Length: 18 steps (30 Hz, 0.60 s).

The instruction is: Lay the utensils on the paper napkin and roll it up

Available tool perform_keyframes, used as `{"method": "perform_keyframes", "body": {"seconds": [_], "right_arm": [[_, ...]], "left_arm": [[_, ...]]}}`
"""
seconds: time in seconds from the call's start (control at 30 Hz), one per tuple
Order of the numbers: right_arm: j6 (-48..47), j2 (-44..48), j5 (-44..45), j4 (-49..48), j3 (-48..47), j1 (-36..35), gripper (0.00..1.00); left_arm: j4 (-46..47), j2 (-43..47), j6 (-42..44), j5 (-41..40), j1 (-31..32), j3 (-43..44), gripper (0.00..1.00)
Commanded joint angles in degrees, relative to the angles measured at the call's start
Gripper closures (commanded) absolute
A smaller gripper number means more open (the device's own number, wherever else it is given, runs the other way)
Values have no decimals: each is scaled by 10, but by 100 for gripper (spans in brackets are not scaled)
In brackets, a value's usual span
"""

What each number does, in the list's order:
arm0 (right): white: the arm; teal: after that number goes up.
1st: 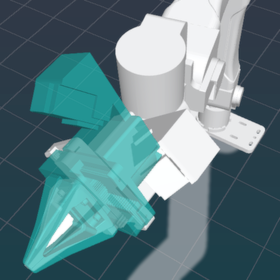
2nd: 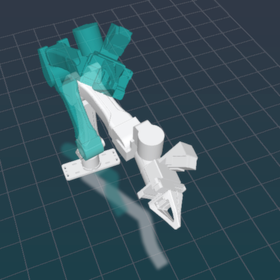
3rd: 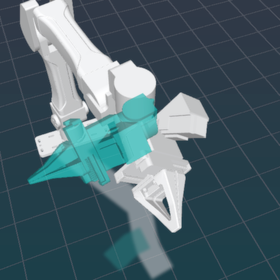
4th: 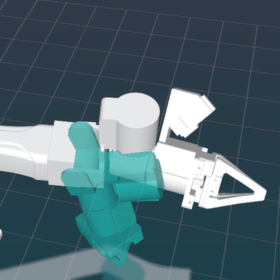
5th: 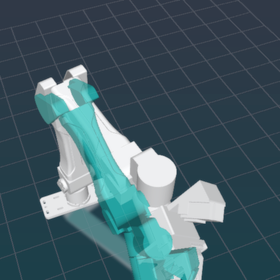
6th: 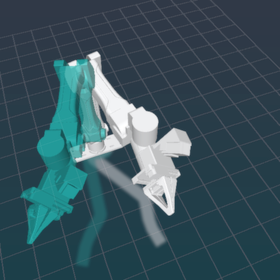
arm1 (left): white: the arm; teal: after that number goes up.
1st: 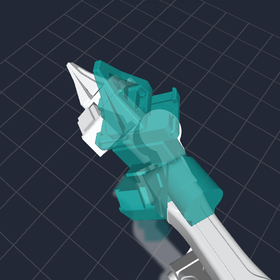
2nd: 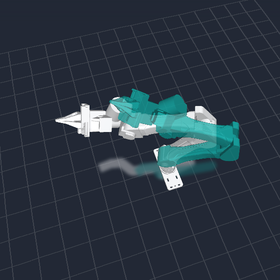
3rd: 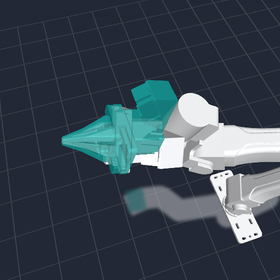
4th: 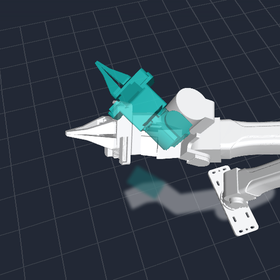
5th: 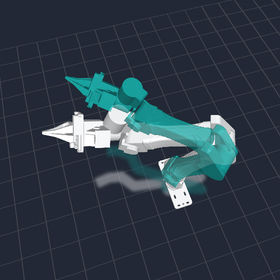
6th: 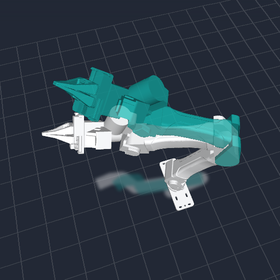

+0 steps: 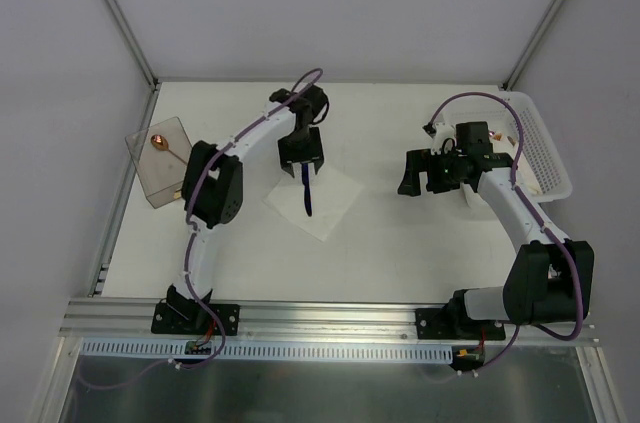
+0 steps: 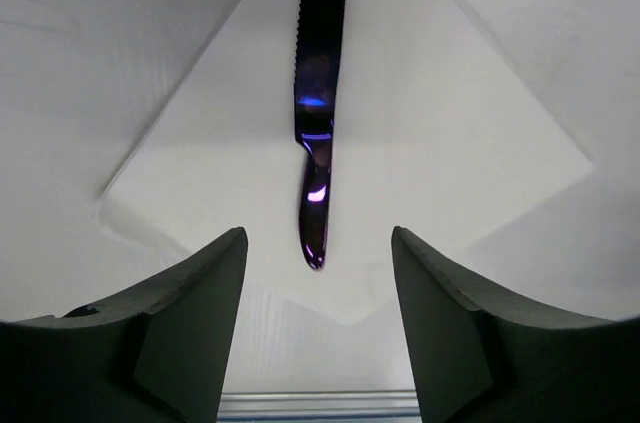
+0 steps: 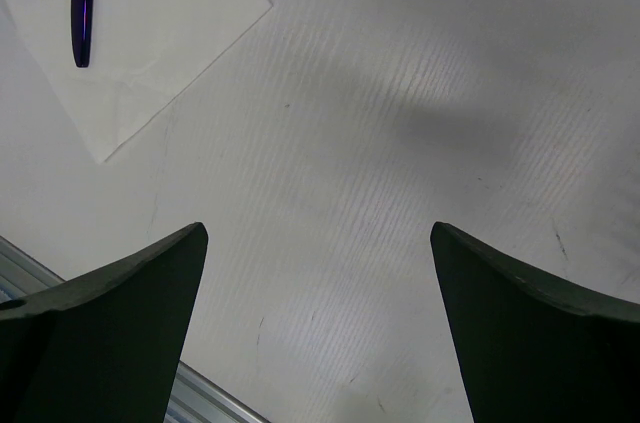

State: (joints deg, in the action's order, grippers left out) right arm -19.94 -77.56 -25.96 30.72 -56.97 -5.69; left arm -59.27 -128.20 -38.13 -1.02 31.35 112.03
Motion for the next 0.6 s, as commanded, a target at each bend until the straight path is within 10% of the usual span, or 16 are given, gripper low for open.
{"method": "perform_keyframes", "body": {"seconds": [0.0,0.57], "right_arm": [[6,0,-8,5,-24,4,1],[4,4,-8,7,-27,5,1]], "left_arm": [[-10,158,10,-46,-27,33,39],[-2,295,33,-12,-418,-124,48]]}}
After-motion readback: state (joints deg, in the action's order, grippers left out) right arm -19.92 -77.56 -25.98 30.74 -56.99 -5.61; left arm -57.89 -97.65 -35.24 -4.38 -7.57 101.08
